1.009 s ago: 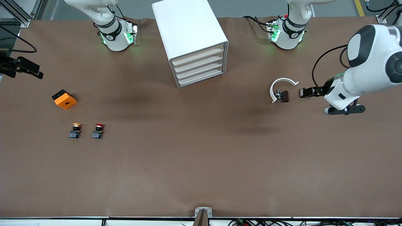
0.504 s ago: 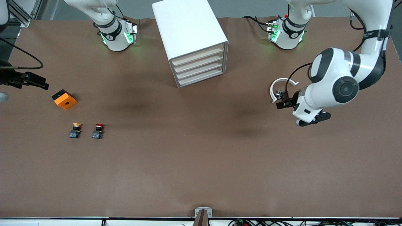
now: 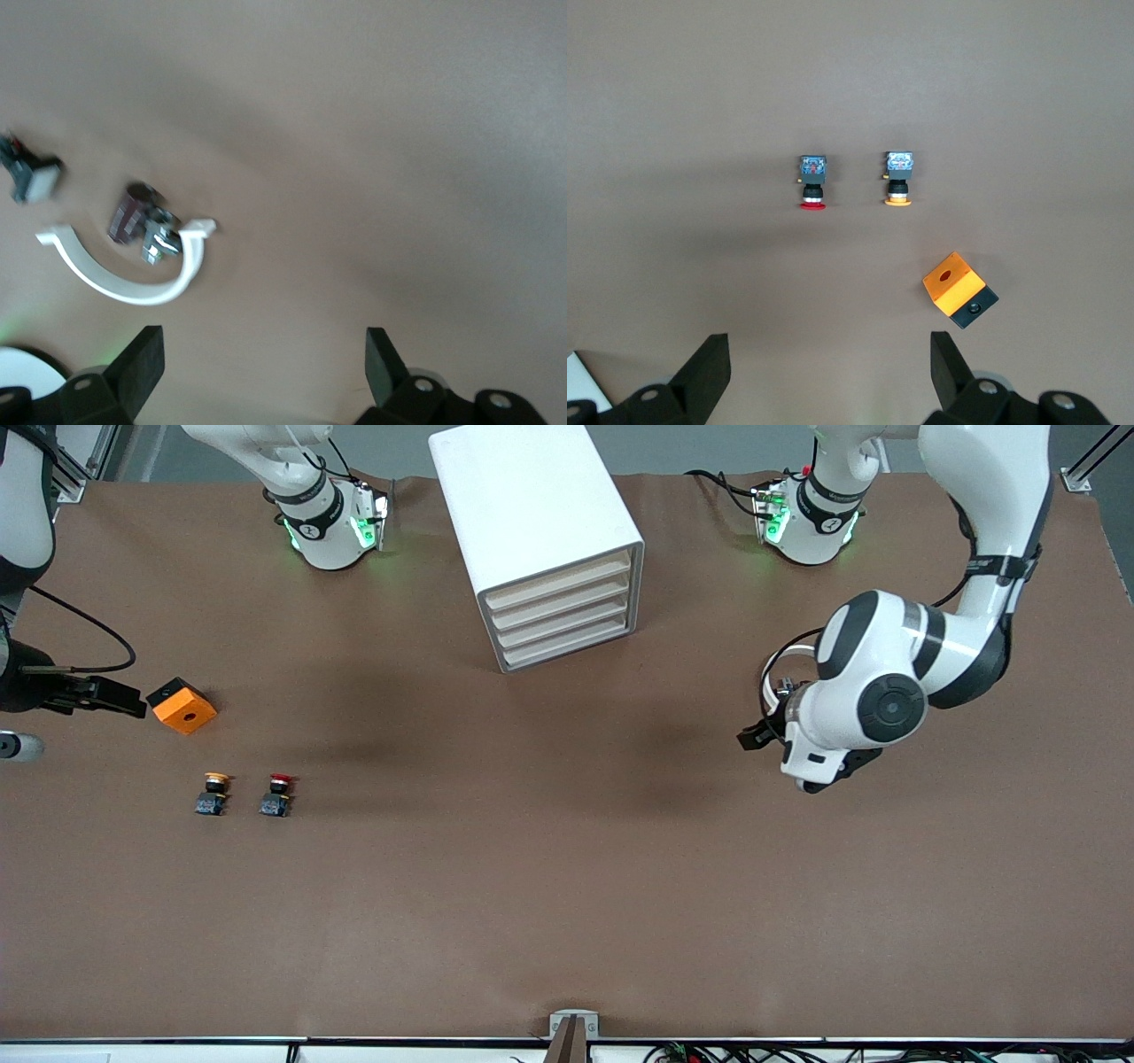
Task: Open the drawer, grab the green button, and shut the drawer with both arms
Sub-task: 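Reach the left gripper to the drawer front while the right gripper nears buttons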
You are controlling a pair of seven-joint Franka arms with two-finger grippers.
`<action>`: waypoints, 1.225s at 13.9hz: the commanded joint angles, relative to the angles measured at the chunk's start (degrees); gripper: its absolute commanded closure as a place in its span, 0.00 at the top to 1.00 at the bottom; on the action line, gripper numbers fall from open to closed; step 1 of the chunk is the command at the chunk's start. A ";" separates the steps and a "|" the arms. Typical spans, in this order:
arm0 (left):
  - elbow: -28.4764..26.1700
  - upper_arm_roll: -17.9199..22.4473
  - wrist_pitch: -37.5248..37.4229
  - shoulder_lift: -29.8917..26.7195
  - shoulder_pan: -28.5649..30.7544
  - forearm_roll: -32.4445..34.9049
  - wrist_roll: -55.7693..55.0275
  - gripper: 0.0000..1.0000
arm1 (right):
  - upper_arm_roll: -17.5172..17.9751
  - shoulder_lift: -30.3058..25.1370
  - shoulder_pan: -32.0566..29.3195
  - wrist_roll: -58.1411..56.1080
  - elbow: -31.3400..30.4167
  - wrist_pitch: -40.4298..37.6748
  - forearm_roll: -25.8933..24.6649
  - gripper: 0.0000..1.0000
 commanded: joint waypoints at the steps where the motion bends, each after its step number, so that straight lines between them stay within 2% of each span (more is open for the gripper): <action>1: 4.21 -0.21 -1.15 5.03 -2.67 0.09 -11.13 1.00 | 0.62 0.48 0.24 1.02 0.24 1.13 -0.21 1.00; 4: 8.51 -0.48 -5.09 10.91 -4.86 0.00 -22.03 1.00 | 0.88 0.21 1.03 7.97 -5.72 6.30 3.74 1.00; 6: 12.11 -1.87 -8.08 15.57 -5.58 -0.79 -30.38 1.00 | 0.88 0.04 2.17 8.33 -10.21 11.75 3.75 1.00; 8: 13.18 -4.08 -10.37 18.30 -5.58 -0.88 -36.02 1.00 | 0.88 0.04 2.35 8.42 -15.12 18.51 3.75 1.00; 12: 15.98 -4.52 -18.35 23.40 -5.66 -9.91 -45.86 1.00 | 0.88 1.26 2.35 8.42 -24.80 34.06 3.75 1.00; 17: 17.66 -6.71 -23.92 26.74 -5.84 -18.45 -57.99 1.00 | 0.88 9.16 2.26 9.56 -26.66 44.54 3.75 1.00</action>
